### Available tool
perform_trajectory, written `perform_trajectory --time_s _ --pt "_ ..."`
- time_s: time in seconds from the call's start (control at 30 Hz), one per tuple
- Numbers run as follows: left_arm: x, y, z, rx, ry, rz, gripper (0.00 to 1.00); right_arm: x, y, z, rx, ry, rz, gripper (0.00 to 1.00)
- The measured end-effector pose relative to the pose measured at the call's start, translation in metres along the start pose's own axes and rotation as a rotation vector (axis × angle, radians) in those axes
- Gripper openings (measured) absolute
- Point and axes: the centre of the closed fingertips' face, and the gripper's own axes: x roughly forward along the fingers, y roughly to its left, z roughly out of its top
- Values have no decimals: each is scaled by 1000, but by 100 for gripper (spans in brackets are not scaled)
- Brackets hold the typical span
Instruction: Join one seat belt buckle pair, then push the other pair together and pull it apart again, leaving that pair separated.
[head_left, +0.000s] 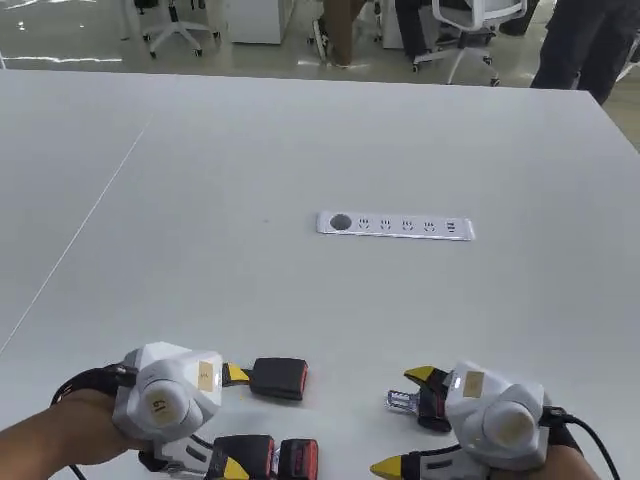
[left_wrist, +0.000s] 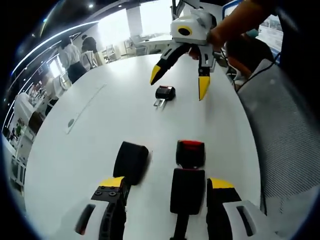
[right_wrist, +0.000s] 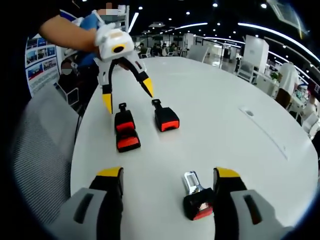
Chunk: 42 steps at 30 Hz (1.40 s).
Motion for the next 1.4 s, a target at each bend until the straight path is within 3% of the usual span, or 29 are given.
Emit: perform_trajectory --time_s 0.17,0.33,0.63,1.1,1.33,1.4 --pt "-4 20 5 15 15 8 67 -12 -18 -15 21 25 -14 77" --pt "-3 41 6 30 24 10 66 -17 -30 -24 51 36 7 77" --pt "16 59 2 46 45 -24 63 -16 -44 -42 55 84 36 76" --pt "49 61 -15 42 77 -91 58 2 -43 -58 57 138 109 69" --pt "55 56 -12 50 84 -113 49 6 -41 -66 36 185 131 59" --pt "57 55 -10 46 82 -123 42 6 -41 -70 20 201 138 54"
